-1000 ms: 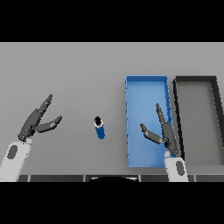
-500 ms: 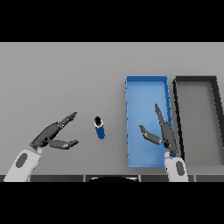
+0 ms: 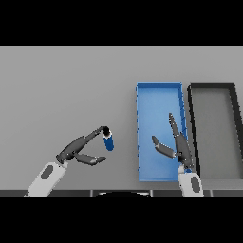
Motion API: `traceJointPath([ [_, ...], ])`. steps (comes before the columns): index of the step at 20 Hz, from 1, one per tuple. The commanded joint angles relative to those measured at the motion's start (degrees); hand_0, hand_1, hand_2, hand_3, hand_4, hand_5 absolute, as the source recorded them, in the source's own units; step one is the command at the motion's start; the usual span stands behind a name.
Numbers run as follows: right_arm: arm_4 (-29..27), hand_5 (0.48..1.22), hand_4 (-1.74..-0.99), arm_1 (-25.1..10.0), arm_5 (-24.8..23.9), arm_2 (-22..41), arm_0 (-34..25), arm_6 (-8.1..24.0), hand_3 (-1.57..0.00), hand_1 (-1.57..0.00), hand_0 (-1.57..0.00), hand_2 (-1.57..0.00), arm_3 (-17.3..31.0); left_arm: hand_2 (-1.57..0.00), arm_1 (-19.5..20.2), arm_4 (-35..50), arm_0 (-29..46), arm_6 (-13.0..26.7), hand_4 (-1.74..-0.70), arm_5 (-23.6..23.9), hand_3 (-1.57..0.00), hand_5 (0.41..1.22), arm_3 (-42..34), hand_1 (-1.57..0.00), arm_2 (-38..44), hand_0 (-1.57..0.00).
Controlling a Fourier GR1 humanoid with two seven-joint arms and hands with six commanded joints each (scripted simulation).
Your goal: Pick up the blue pipe and place it into the blue bin.
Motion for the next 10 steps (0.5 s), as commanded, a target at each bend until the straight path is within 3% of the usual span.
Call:
traceJointPath([
  [1, -0.3, 0.621, -1.229, -0.1, 0.3, -0.2, 0.1, -0.3, 0.0, 0.0, 0.0, 0.0, 0.3, 0.0, -0.8, -0.2, -0.6, 0.0, -1.2, -0.1, 0.0, 0.467, 1.5, 0.0, -0.2, 0.0],
  [8, -0.3, 0.605, -1.201, -0.2, 0.2, -0.4, 0.4, 0.2, 0.0, 0.0, 0.0, 0.0, -0.6, 0.0, -7.5, -3.5, -6.7, -1.0, -1.13, 0.4, 0.0, 0.462, 10.0, 0.0, -2.6, 0.0],
  [10, -0.7, 0.607, -1.204, -0.7, 0.5, -0.9, 0.2, 0.0, 0.0, 0.0, 0.0, 0.0, 0.0, 0.0, -9.2, -1.2, -7.3, -2.3, -1.17, -0.9, 0.0, 0.495, 11.1, 0.0, -2.2, 0.0],
])
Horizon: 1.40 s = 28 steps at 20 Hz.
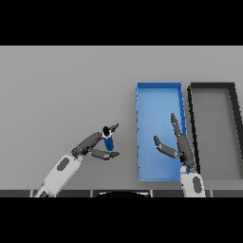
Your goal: Pick up the blue pipe and place it into the blue bin.
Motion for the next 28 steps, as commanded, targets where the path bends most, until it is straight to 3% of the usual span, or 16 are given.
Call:
traceJointPath([
  [1, -0.6, 0.607, -1.207, 0.3, 0.3, 0.0, -0.1, -0.1, 0.0, 0.0, 0.0, 0.0, 0.2, 0.0, -0.9, 0.2, -0.3, -0.4, -1.19, 0.1, 0.0, 0.513, 0.5, 0.0, 0.0, 0.0],
  [4, -0.2, 0.603, -1.196, 0.0, -0.2, -0.4, -0.3, 0.1, 0.0, 0.0, 0.0, 0.0, 0.3, -0.11, -3.1, 1.2, -0.9, -1.0, -1.27, 0.7, -0.04, 0.585, 1.8, -0.04, 0.6, 0.0],
  [6, 0.1, 0.605, -1.198, 0.6, 0.0, 0.4, 0.4, -0.7, 0.0, 0.0, 0.0, 0.0, 0.2, -0.36, -4.1, 1.0, -0.2, -0.6, -1.32, 1.7, -0.22, 0.651, 1.8, -0.26, 0.3, -0.1],
  [7, 0.0, 0.605, -1.199, 0.5, -0.2, 0.1, 0.2, 0.0, 0.0, 0.0, 0.0, 0.0, 0.1, -0.54, -4.9, 2.3, -0.3, -0.6, -1.34, 1.4, -0.49, 0.765, 2.2, -0.46, 0.9, -0.29],
  [9, -0.3, 0.604, -1.198, 0.5, -0.1, -0.2, -0.1, -0.2, 0.0, 0.0, 0.0, 0.0, 0.7, -0.9, -6.2, 1.9, -0.3, -0.2, -1.48, 2.4, -0.88, 0.929, 2.2, -0.86, 0.4, -0.72],
  [11, -0.4, 0.604, -1.196, 0.6, -0.2, -0.2, -1.2, 0.4, 0.0, 0.0, 0.0, 0.0, 1.1, -1.14, -6.0, 0.8, 0.1, -2.8, -1.57, 1.6, -1.1, 1.034, 1.8, -1.11, -0.9, -1.02],
  [13, -0.4, 0.603, -1.195, 0.3, -0.1, -0.4, -0.7, -0.6, 0.0, 0.0, 0.0, 0.0, 0.6, -1.3, -5.8, 0.4, -0.6, -5.1, -1.63, 2.2, -1.22, 1.101, 2.9, -1.28, -1.4, -1.22],
  [14, -0.5, 0.602, -1.191, 0.1, -0.1, -0.6, -0.5, -0.8, 0.0, 0.0, 0.0, 0.0, 0.7, -1.35, -5.5, 0.3, 0.0, -6.2, -1.65, 2.5, -1.27, 1.125, 2.6, -1.34, -1.7, -1.29],
  [16, -0.7, 0.602, -1.192, 0.7, 0.2, -0.1, -0.5, -0.1, 0.0, 0.0, 0.0, 0.0, 0.7, -1.43, -6.3, 0.1, -0.3, -4.6, -1.68, 4.0, -1.35, 1.16, 2.0, -1.42, -1.7, -1.39],
  [20, -0.6, 0.605, -1.187, 0.0, 0.1, -0.5, -0.9, -0.2, 0.0, 0.0, 0.0, 0.0, 0.8, -1.51, -6.7, 1.4, 0.0, -5.0, -1.72, 5.6, -1.44, 1.196, -4.0, -1.51, -1.5, -1.5],
  [28, -0.4, 0.603, -1.141, -0.8, 0.2, -0.9, 0.4, -2.2, 0.0, 0.0, 0.0, 0.0, 0.0, -1.56, -7.4, 2.9, -3.5, 2.2, -1.74, 5.5, -1.49, 1.217, -11.6, -1.56, -2.5, -1.56],
])
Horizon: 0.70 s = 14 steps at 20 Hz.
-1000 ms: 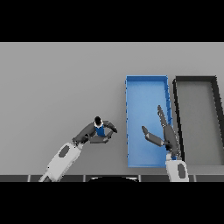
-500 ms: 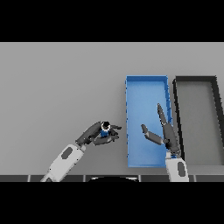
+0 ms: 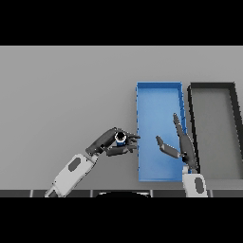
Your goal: Pick up the blue pipe and place it into the blue bin.
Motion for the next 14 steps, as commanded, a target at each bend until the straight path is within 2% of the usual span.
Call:
traceJointPath([
  [1, 0.3, 0.604, -1.136, 0.0, -0.1, 0.1, 0.2, -0.1, 0.0, 0.0, 0.0, 0.0, -0.1, -1.56, 0.3, -0.3, 0.0, 0.6, -1.74, 0.1, -1.49, 1.218, 0.2, -1.56, 0.0, -1.56],
  [4, 0.9, 0.605, -1.127, 0.4, -0.9, 0.1, 0.1, -0.3, 0.0, 0.0, 0.0, 0.0, 0.5, -1.57, -0.3, -1.4, 0.1, 1.6, -1.74, 0.5, -1.5, 1.219, 0.0, -1.57, -0.8, -1.57],
  [7, 1.2, 0.605, -1.178, 0.9, -1.5, 0.3, 1.5, -0.3, 0.0, 0.0, 0.0, 0.0, -0.2, -1.57, 0.5, -1.6, 0.9, 1.7, -1.74, 0.2, -1.5, 1.219, -0.7, -1.57, -1.1, -1.57],
  [9, 1.3, 0.605, -1.176, 1.4, -1.6, 0.8, 2.3, 0.1, 0.0, 0.0, 0.0, 0.0, -1.5, -1.57, 0.3, -1.8, 0.7, 1.9, -1.74, 0.2, -1.49, 1.219, 0.0, -1.57, -0.9, -1.57],
  [10, -0.8, 0.615, -1.186, 1.0, -0.2, 0.3, 2.9, -1.8, 0.0, 0.0, 0.0, 0.0, -2.1, -1.57, 0.3, -1.7, 1.0, 1.7, -1.74, 0.1, -1.5, 1.22, -0.3, -1.57, -1.0, -1.57],
  [11, -3.5, 0.622, -1.196, 0.6, 1.5, -0.1, 2.4, -2.3, 0.0, 0.0, 0.0, 0.0, -3.3, -1.57, 0.6, -1.9, 0.8, 1.7, -1.74, 0.1, -1.5, 1.22, -0.6, -1.57, -0.9, -1.57],
  [12, -8.6, 0.608, -1.195, 0.1, 5.0, -0.7, 1.9, -2.8, 0.0, 0.0, 0.0, 0.0, -4.5, -1.57, 0.5, -2.2, 1.1, 2.0, -1.74, 0.2, -1.5, 1.22, -0.4, -1.57, -1.2, -1.57],
  [14, -15.7, 0.572, -1.231, -3.4, 10.8, -1.1, 0.4, -0.5, 0.0, 0.0, 0.0, 0.0, -8.4, -1.57, 0.9, -1.4, 0.7, 1.9, -1.74, -0.7, -1.5, 1.22, -0.6, -1.57, -0.7, -1.57],
])
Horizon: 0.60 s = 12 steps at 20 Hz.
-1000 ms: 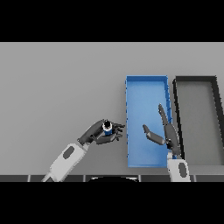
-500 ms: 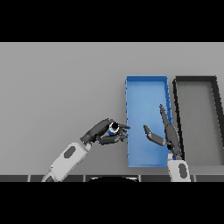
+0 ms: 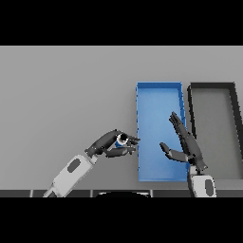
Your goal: Pick up the blue pipe and place it into the blue bin.
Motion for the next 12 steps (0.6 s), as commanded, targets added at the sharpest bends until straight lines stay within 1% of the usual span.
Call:
traceJointPath([
  [1, -2.9, 0.558, -1.256, -1.9, 2.5, 0.1, -0.8, 2.0, 0.0, 0.0, 0.0, 0.0, -1.7, -1.57, -0.3, -0.3, -0.4, 0.6, -1.74, 0.3, -1.5, 1.221, 0.0, -1.57, -0.1, -1.57],
  [2, -5.2, 0.537, -1.282, -3.5, 4.3, 0.7, -2.5, 4.7, 0.0, 0.0, 0.0, 0.0, -3.5, -1.57, -0.1, -0.4, -0.3, 0.6, -1.74, 0.2, -1.49, 1.221, -0.3, -1.57, -0.1, -1.57],
  [3, -6.4, 0.515, -1.303, -5.1, 5.8, 1.7, -3.8, 7.4, 0.0, 0.0, 0.0, 0.0, -5.1, -1.57, -0.1, -0.5, -0.6, 0.9, -1.74, 0.2, -1.49, 1.221, -0.2, -1.57, 0.0, -1.57],
  [4, -8.2, 0.5, -1.314, -6.2, 6.8, 2.6, -5.6, 10.4, 0.0, 0.0, 0.0, 0.0, -6.3, -1.57, -0.2, -0.4, -0.7, 0.8, -1.74, 0.3, -1.49, 1.221, -0.3, -1.57, 0.1, -1.57],
  [5, -9.1, 0.501, -1.319, -7.1, 7.7, 3.4, -7.3, 12.0, 0.0, 0.0, 0.0, 0.0, -7.2, -1.57, -0.1, -0.5, -0.9, 0.3, -1.74, 0.3, -1.49, 1.221, 0.0, -1.57, 0.4, -1.57],
  [7, -11.5, 0.502, -1.306, -8.1, 8.9, 5.4, -11.4, 16.8, 0.0, 0.0, 0.0, 0.0, -8.1, -1.57, -0.5, -1.4, -0.6, 0.4, -1.74, 0.3, -1.49, 1.221, 0.5, -1.57, -0.3, -1.57],
  [8, -12.4, 0.503, -1.309, -8.1, 9.4, 6.7, -12.5, 18.3, 0.0, 0.0, 0.0, 0.0, -9.2, -1.57, -0.3, -1.1, -0.6, 0.6, -1.74, 0.3, -1.49, 1.221, 0.1, -1.57, 0.0, -1.57],
  [9, -11.9, 0.51, -1.314, -8.3, 10.4, 8.0, -14.1, 19.3, 0.0, 0.0, 0.0, 0.0, -8.9, -1.57, -0.2, -1.4, -0.3, 0.2, -1.74, 0.2, -1.48, 1.221, 0.4, -1.57, -0.1, -1.57],
  [10, -10.8, 0.517, -1.311, -8.5, 11.4, 8.8, -15.8, 19.4, 0.0, 0.0, 0.0, 0.0, -8.3, -1.57, -0.3, -1.3, -0.4, 0.5, -1.74, 0.0, -1.48, 1.221, 0.0, -1.57, -0.2, -1.57],
  [11, -9.4, 0.521, -1.306, -7.9, 11.8, 10.2, -17.3, 19.9, 0.0, 0.0, 0.0, 0.0, -7.9, -1.57, -0.8, -1.4, -0.7, 0.7, -1.74, 0.2, -1.48, 1.221, 0.0, -1.57, -0.4, -1.57],
  [12, -8.5, 0.523, -1.294, -7.2, 12.2, 11.3, -19.3, 20.9, 0.0, 0.0, 0.0, 0.0, -6.6, -1.57, -0.4, -0.8, -1.1, 0.9, -1.74, -0.2, -1.49, 1.221, 0.0, -1.57, 0.3, -1.57],
])
